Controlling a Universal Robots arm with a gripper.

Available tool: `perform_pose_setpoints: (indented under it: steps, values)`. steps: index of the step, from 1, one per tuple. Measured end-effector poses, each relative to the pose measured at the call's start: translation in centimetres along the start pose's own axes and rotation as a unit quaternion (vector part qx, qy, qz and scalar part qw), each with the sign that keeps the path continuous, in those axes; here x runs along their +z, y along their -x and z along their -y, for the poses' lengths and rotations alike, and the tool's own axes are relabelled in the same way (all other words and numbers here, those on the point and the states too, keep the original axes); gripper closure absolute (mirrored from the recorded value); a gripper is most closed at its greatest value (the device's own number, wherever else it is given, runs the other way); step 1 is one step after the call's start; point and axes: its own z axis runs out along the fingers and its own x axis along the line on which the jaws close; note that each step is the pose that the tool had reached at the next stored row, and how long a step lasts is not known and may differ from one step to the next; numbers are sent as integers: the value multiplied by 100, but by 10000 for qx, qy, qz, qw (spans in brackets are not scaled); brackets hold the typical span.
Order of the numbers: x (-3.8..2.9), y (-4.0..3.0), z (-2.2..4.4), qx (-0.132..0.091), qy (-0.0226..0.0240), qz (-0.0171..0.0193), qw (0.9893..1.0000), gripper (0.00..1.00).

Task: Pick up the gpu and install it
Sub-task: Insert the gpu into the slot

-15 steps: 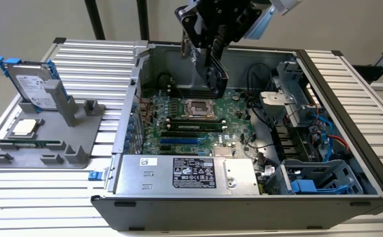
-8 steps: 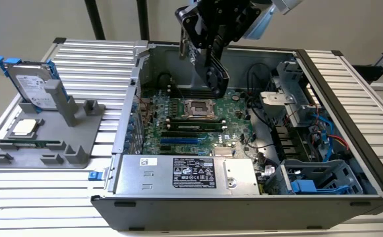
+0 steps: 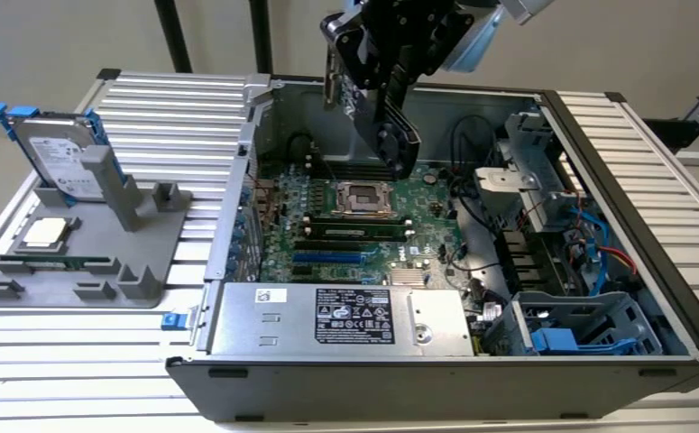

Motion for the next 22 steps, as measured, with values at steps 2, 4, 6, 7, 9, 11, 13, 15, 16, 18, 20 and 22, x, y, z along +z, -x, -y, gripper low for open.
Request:
perform_pose_setpoints:
  steps: [2, 4, 6, 7, 9, 11, 13, 15, 16, 18, 20, 22]
  values:
    - [0, 0, 0, -56, -1, -3, 10000, 100]
    - [0, 0, 0, -110, -1, -6, 9999, 100]
    - [0, 0, 0, -166, -2, -9, 9999, 100]
    - [0, 0, -1, -194, -2, -11, 9998, 100]
    - [0, 0, -1, -257, -3, -14, 9997, 100]
    - [0, 1, -1, -322, -4, -18, 9995, 100]
    - [0, 0, -1, -395, -5, -22, 9992, 100]
    - [0, 1, -1, -467, -5, -26, 9989, 100]
    - [0, 1, -1, -503, -6, -28, 9987, 100]
    - [0, 0, -1, -550, -6, -31, 9985, 100]
    - [0, 0, -1, -556, -6, -32, 9984, 100]
    - [0, 1, -1, -557, -6, -31, 9984, 100]
